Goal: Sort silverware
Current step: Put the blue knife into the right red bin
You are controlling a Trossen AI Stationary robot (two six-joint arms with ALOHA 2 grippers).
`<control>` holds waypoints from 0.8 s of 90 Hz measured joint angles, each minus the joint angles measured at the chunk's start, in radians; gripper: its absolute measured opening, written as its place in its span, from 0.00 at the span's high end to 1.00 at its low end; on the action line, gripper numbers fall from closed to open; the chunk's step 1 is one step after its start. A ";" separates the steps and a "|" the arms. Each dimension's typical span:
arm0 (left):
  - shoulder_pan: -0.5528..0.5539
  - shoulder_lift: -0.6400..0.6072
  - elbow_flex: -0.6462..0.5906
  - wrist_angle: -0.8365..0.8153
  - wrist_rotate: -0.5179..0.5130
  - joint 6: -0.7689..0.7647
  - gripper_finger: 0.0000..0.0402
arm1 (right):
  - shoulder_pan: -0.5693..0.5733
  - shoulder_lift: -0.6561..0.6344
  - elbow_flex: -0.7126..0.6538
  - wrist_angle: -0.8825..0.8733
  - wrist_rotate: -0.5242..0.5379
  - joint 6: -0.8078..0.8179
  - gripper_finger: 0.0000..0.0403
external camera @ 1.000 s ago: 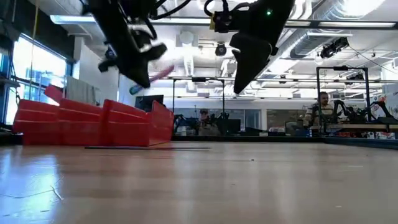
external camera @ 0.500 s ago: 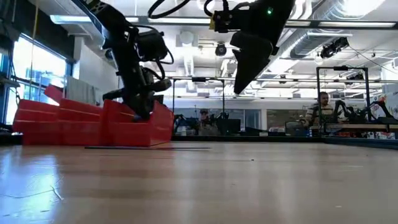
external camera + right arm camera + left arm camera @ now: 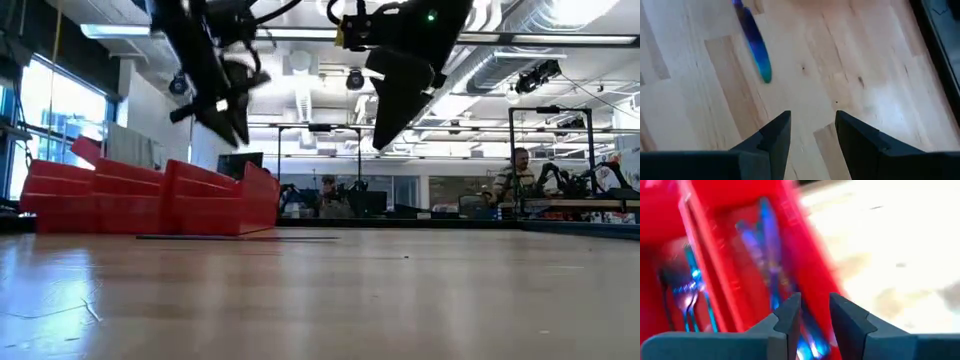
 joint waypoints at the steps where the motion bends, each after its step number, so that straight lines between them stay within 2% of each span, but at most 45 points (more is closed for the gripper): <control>1: -0.010 -0.008 0.001 -0.002 0.001 0.009 0.79 | 0.000 0.000 0.000 0.002 -0.001 0.001 0.64; 13: -0.187 -0.076 0.002 -0.047 0.056 0.075 0.80 | 0.000 0.000 -0.074 0.171 -0.075 -0.123 0.64; 21: -0.349 -0.079 0.000 -0.077 0.044 0.040 0.81 | -0.021 0.004 -0.172 0.368 -0.200 -0.195 0.64; 28: -0.497 -0.055 -0.029 -0.033 0.000 -0.016 0.81 | -0.061 0.004 -0.247 0.541 -0.334 -0.223 0.64; 43: -0.747 0.050 -0.099 0.080 -0.188 -0.162 0.81 | -0.147 0.004 -0.360 0.817 -0.470 -0.176 0.64; 49: -0.802 0.103 -0.100 0.071 -0.289 -0.251 0.81 | -0.181 0.006 -0.400 0.920 -0.548 -0.110 0.64; 56: -0.841 0.160 -0.101 0.071 -0.363 -0.328 0.81 | -0.207 0.028 -0.433 1.046 -0.590 -0.037 0.64; 67: -0.867 0.233 -0.100 0.116 -0.394 -0.346 0.81 | -0.215 0.095 -0.435 1.086 -0.590 -0.027 0.66; 72: -0.868 0.262 -0.101 0.133 -0.397 -0.333 0.81 | -0.213 0.128 -0.432 1.081 -0.555 -0.019 0.67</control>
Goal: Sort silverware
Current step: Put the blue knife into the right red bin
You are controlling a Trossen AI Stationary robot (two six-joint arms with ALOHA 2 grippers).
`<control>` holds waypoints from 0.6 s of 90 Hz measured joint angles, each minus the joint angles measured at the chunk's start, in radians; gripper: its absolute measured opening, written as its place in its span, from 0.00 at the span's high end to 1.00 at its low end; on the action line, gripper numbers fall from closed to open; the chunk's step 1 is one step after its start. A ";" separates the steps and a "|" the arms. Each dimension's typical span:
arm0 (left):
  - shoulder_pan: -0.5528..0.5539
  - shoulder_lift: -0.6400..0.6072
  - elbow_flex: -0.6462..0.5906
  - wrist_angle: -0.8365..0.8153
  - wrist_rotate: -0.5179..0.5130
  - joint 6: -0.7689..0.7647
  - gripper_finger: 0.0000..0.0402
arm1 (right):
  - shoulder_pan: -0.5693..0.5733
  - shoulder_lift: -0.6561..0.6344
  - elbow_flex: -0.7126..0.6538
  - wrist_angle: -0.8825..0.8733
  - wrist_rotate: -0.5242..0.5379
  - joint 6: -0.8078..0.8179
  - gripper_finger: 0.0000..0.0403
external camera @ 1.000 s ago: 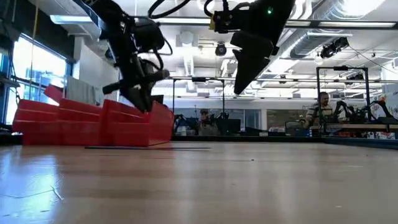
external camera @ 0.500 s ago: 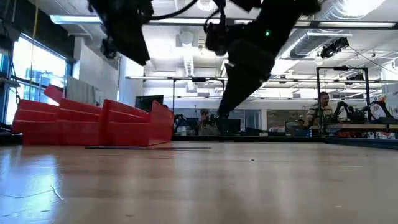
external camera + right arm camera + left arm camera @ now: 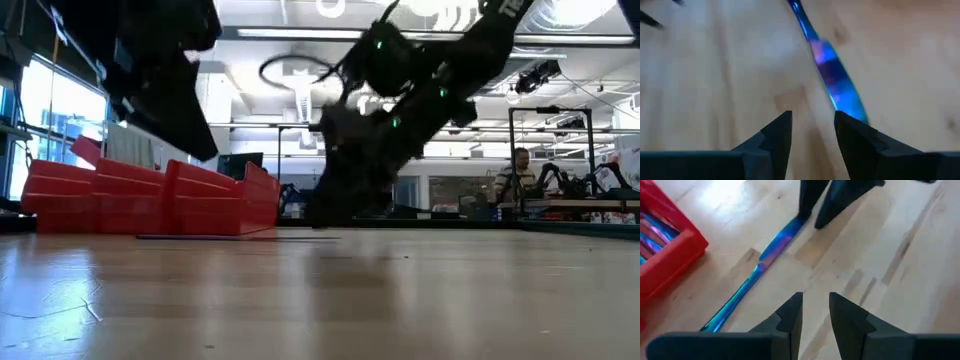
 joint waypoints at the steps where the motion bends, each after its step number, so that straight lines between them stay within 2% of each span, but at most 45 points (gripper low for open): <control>1: 0.000 0.006 0.000 0.004 -0.001 0.002 0.81 | 0.001 0.006 0.000 -0.002 0.009 0.002 0.68; 9: 0.000 0.042 0.005 0.022 -0.003 0.009 0.81 | -0.001 0.034 0.013 0.010 0.020 0.026 0.70; 21: -0.002 0.079 0.022 0.016 0.002 0.029 0.81 | 0.001 0.040 0.016 -0.024 -0.058 0.044 0.74; 32: -0.005 0.092 0.032 0.022 -0.002 0.044 0.81 | 0.012 0.035 0.018 -0.080 -0.225 0.032 0.77; 36: -0.005 0.092 0.032 0.021 -0.008 0.044 0.81 | 0.018 0.028 0.016 -0.089 -0.250 0.017 0.77; 43: -0.007 0.091 0.032 0.020 -0.032 0.045 0.81 | 0.021 0.015 0.011 -0.065 -0.209 0.012 0.77; 54: -0.015 0.091 0.032 0.020 -0.069 0.046 0.81 | 0.018 0.010 0.009 0.035 -0.068 -0.001 0.77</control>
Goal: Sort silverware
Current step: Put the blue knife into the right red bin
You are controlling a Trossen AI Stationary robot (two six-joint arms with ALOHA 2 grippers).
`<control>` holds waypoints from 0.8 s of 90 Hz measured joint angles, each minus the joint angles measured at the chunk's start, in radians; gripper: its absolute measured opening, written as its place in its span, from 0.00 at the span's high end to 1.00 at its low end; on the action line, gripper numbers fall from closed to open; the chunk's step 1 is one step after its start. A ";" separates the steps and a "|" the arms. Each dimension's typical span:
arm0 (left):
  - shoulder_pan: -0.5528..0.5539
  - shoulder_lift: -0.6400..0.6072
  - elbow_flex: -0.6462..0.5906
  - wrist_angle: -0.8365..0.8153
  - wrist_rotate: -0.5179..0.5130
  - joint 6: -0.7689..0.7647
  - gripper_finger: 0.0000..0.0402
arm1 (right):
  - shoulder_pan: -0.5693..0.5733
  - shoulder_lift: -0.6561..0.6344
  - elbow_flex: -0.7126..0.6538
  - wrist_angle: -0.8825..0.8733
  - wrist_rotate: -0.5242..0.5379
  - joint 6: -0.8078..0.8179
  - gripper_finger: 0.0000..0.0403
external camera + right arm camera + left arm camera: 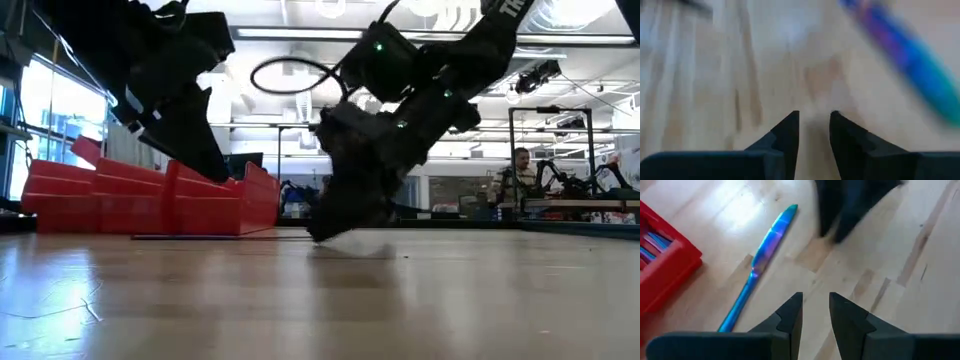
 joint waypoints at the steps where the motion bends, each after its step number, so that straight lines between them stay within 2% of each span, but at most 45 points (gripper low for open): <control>1: -0.001 0.000 0.000 0.000 -0.004 0.001 0.81 | -0.002 0.000 0.000 0.006 0.009 -0.001 0.77; 15: -0.020 0.000 0.000 0.000 -0.064 0.039 0.81 | -0.006 0.033 -0.003 0.036 0.178 -0.025 0.79; 32: -0.037 0.000 0.001 0.004 -0.107 0.058 0.81 | -0.005 0.041 0.000 0.091 0.281 -0.051 0.87; 53: -0.041 0.000 0.001 0.007 -0.121 0.058 0.81 | 0.005 0.041 0.001 0.127 0.331 -0.045 0.99; 72: -0.041 0.000 0.001 0.007 -0.122 0.052 0.81 | 0.002 0.089 0.004 0.104 0.327 -0.030 1.00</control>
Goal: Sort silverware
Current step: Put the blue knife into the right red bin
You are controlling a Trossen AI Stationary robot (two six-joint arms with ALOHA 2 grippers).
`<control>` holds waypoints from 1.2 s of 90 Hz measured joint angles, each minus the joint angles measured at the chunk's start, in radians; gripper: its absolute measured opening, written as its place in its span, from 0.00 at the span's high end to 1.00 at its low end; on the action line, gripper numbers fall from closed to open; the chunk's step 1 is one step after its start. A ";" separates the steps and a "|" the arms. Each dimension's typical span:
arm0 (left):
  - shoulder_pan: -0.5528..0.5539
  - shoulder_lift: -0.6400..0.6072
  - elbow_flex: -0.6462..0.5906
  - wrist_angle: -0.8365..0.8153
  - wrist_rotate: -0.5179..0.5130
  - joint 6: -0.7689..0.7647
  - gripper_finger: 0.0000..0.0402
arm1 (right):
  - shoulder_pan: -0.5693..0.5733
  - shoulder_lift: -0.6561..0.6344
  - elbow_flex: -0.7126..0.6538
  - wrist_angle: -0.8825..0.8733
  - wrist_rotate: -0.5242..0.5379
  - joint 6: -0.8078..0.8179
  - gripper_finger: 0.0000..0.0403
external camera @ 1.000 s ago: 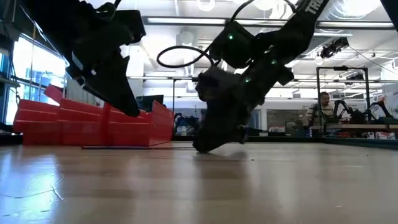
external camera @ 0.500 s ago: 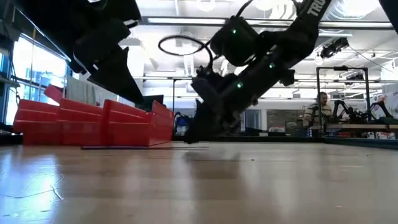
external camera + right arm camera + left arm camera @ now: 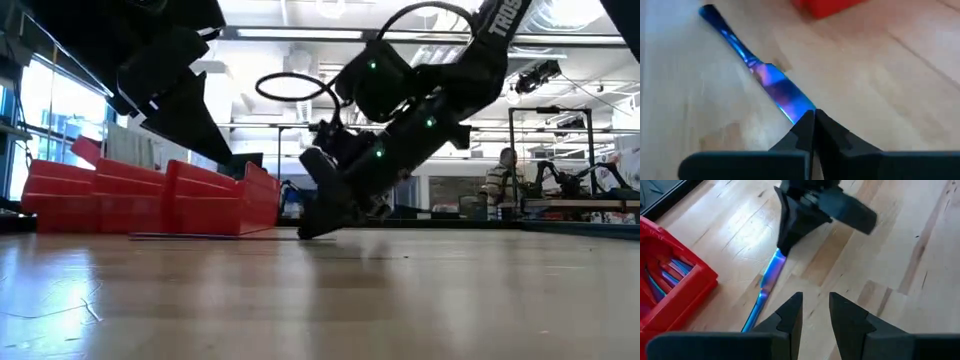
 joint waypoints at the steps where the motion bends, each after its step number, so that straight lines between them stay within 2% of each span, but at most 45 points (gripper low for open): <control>1: 0.000 0.000 0.000 0.000 0.000 0.000 0.81 | 0.000 0.002 0.000 -0.002 -0.003 0.000 1.00; 9: 0.000 0.000 0.000 0.000 0.011 -0.001 0.81 | 0.001 0.011 0.003 -0.012 -0.056 0.000 1.00; 28: 0.001 0.000 0.000 0.003 0.069 -0.001 0.81 | 0.037 -0.015 0.001 -0.056 -0.310 0.058 1.00; 35: 0.001 0.004 0.000 0.019 0.094 -0.001 0.81 | 0.055 -0.032 -0.002 -0.070 -0.367 0.093 1.00; 56: -0.016 0.006 0.000 0.120 0.199 0.077 0.81 | 0.075 -0.151 -0.004 -0.050 -0.371 0.121 1.00; 80: 0.013 0.086 0.000 0.254 0.445 0.198 0.81 | 0.080 -0.171 -0.004 -0.181 -0.372 0.120 0.99; 94: 0.033 0.144 0.002 0.229 0.568 0.180 0.81 | 0.075 -0.137 -0.005 -0.226 -0.358 0.120 0.89; 108: 0.035 0.141 0.004 0.199 0.594 0.166 0.81 | 0.067 -0.108 -0.004 -0.210 -0.390 0.120 0.76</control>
